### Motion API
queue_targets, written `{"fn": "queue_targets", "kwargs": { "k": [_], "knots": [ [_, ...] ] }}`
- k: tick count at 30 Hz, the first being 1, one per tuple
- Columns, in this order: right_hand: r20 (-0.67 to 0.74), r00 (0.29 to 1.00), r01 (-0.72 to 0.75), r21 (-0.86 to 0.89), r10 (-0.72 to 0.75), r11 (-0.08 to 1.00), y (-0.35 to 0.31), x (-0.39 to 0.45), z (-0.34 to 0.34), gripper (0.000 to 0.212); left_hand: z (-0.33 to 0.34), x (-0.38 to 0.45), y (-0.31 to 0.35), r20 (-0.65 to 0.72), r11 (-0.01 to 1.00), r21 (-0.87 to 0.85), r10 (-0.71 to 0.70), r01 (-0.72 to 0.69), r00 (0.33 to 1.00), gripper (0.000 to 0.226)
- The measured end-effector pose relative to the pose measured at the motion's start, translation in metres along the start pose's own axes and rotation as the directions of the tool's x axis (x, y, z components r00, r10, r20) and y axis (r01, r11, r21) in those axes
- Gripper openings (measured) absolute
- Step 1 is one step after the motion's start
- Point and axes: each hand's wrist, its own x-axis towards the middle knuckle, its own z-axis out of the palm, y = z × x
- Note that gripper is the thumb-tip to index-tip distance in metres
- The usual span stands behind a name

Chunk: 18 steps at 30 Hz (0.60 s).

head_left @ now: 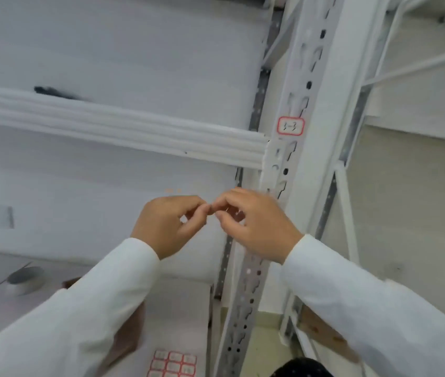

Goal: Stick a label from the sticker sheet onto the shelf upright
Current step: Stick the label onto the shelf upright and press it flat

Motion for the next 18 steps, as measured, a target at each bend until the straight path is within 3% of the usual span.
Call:
{"fn": "queue_targets", "kwargs": {
  "k": [3,6,8,11,14,18],
  "knots": [
    [-0.279,0.96,-0.004,-0.05,-0.01,0.999,0.005,-0.004,-0.057,0.009,-0.017,0.04,0.052,-0.142,0.984,0.002,0.179,-0.18,0.974,0.024],
    [-0.543,0.838,-0.079,-0.023,0.054,0.997,0.024,0.005,-0.1,0.011,-0.022,0.085,0.086,-0.207,0.99,-0.017,0.134,-0.141,0.969,0.031],
    [-0.583,0.811,-0.106,-0.06,0.051,0.993,0.034,0.015,-0.113,0.018,-0.016,0.112,0.097,-0.075,1.0,-0.025,0.01,-0.012,0.997,0.044],
    [-0.568,0.821,-0.139,-0.114,0.05,0.984,0.043,0.025,-0.106,0.029,0.003,0.13,0.099,0.162,0.99,0.017,-0.141,0.14,0.977,0.067],
    [-0.612,0.79,-0.129,-0.121,0.029,0.984,0.051,0.027,-0.092,0.028,0.013,0.128,0.094,0.129,0.979,0.171,-0.133,0.11,0.983,0.063],
    [-0.646,0.762,-0.129,-0.21,-0.039,0.969,0.055,0.026,-0.087,0.019,0.009,0.127,0.094,0.148,0.98,0.162,-0.14,0.115,0.979,0.058]
  ]
}}
